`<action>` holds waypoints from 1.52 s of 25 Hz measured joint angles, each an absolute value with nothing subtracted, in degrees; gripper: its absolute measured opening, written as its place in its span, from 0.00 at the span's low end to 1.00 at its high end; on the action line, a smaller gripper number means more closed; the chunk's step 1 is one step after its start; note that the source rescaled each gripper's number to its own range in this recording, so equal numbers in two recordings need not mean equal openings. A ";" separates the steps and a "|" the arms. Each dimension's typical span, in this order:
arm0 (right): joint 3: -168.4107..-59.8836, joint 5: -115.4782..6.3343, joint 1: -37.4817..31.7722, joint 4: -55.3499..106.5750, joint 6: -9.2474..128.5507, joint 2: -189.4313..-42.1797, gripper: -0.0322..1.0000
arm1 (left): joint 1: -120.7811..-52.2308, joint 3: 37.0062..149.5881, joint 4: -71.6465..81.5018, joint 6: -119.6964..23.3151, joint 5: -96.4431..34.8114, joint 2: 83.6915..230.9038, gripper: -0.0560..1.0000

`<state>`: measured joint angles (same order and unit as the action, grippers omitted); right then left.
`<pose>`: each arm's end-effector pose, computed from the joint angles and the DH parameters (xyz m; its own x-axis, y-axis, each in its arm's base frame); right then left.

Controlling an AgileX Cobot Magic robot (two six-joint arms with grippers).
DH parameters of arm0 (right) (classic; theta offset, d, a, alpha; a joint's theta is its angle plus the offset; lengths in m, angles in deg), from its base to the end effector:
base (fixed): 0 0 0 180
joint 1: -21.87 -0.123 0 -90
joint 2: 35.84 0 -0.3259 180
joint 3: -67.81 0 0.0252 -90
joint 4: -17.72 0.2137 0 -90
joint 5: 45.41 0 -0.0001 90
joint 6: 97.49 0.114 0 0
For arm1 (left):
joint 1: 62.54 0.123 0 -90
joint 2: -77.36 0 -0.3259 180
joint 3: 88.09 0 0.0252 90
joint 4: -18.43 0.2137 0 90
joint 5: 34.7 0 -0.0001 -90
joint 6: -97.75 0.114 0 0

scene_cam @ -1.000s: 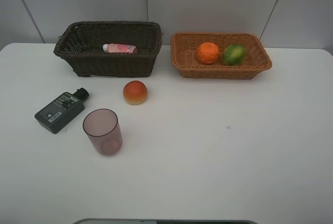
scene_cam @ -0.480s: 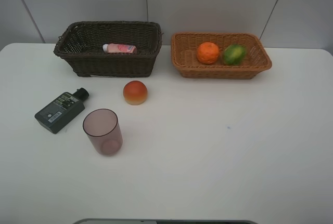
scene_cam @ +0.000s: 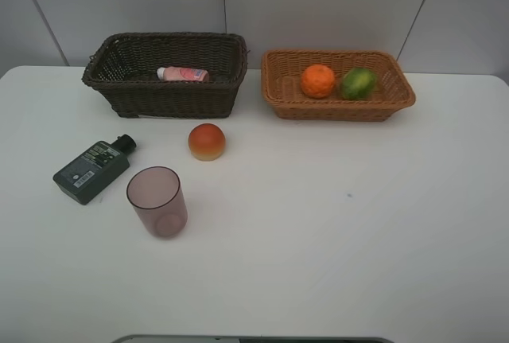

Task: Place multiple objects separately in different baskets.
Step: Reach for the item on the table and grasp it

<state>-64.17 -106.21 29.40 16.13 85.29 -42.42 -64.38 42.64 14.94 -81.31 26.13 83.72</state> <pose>-0.0611 0.0053 0.2557 -0.4195 0.0907 -0.9032 0.1675 0.9856 0.0212 -0.0600 -0.0041 0.2498 -0.4457 0.0010 -0.8952 0.0737 0.9966 -0.0356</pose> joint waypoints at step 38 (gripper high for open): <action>-64.17 -106.21 20.85 16.13 85.29 -42.37 0.76 | -64.38 42.64 14.94 -81.31 26.13 83.72 0.99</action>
<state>-64.17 -106.21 20.85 16.13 85.29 -42.37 -64.38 42.64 14.94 -81.31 26.13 83.72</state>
